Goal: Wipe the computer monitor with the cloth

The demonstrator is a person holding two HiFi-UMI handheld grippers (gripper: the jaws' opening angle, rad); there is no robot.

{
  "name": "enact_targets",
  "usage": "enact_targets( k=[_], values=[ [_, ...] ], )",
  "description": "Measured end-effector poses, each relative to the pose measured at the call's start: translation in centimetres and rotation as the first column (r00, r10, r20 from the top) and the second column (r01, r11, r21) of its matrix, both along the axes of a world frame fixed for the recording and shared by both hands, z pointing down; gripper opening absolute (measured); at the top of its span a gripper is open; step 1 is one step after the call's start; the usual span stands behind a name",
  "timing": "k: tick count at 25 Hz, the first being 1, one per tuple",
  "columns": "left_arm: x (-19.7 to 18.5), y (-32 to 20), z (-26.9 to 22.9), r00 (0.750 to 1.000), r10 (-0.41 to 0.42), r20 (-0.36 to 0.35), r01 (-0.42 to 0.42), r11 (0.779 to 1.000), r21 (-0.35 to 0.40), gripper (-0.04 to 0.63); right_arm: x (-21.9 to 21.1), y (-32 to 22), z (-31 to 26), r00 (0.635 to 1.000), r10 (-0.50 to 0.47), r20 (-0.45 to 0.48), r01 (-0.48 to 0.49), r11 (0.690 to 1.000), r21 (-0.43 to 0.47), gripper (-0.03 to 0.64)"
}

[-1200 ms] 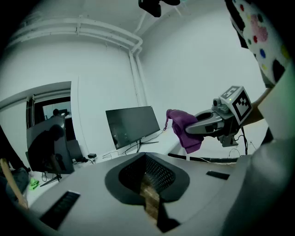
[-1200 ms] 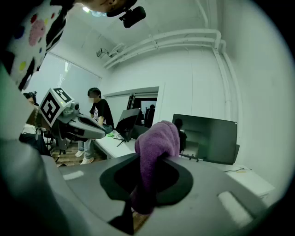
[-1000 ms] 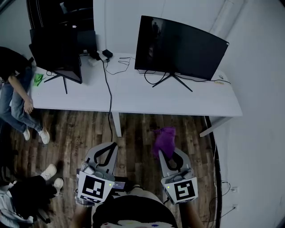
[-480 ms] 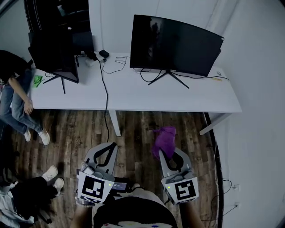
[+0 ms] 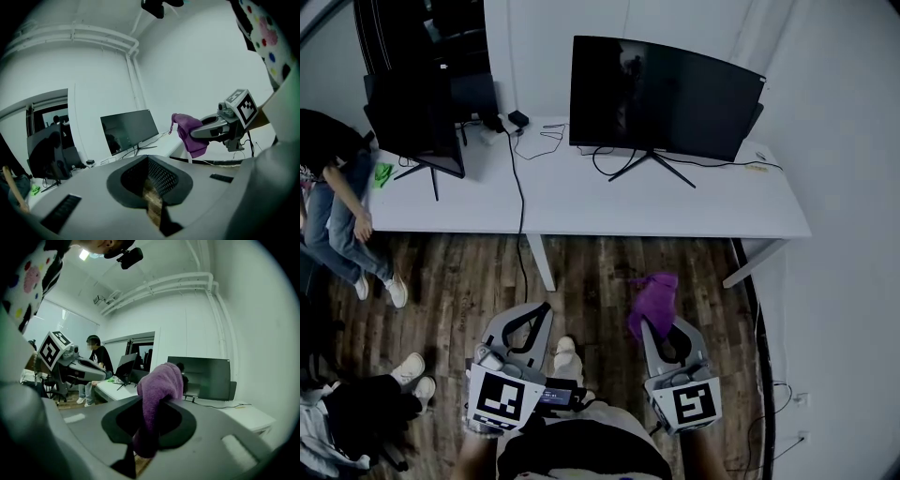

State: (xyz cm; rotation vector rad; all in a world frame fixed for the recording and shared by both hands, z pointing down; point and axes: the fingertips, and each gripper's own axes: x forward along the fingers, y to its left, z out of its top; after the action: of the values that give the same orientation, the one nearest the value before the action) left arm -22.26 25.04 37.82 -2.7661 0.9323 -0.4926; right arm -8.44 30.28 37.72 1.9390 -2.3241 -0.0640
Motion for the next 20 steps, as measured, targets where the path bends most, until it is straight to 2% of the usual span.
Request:
enact_targets(
  k=[10,20],
  values=[
    [2.9,-4.3,0.0,1.000,0.018,-0.019,-0.018,1.000,0.010,0.006,2.6,-3.2,0.2,0.999,0.022,-0.023,-0.022,1.000,-0.003,0.069],
    [6.6,-14.2,0.4,0.999,0.043,-0.020,-0.043,0.999,-0.001,0.006,5.7,-12.7,-0.7,0.999,0.035,-0.033,-0.034,0.999,0.009,0.069]
  ],
)
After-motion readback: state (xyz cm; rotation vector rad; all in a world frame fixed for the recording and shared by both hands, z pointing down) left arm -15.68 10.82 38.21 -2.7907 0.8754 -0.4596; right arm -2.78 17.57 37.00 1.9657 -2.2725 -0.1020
